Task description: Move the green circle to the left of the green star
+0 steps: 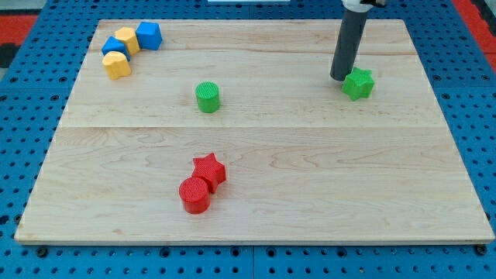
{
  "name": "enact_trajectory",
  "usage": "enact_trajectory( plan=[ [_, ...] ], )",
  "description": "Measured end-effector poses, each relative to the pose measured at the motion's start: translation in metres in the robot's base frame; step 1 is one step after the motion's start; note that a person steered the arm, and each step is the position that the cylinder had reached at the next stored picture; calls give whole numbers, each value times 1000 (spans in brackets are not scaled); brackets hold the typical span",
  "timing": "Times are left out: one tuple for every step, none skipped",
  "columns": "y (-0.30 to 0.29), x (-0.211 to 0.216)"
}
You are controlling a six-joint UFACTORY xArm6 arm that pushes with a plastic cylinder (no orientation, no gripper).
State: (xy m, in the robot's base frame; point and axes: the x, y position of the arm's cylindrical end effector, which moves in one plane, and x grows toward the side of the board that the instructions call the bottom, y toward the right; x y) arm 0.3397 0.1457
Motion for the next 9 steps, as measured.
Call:
enact_trajectory(
  plan=[
    [-35, -3],
    [-71, 45],
    [-128, 57],
    [-164, 70],
    [-178, 71],
    [-202, 41],
    [-205, 44],
    [-257, 75],
    [-307, 50]
  ],
)
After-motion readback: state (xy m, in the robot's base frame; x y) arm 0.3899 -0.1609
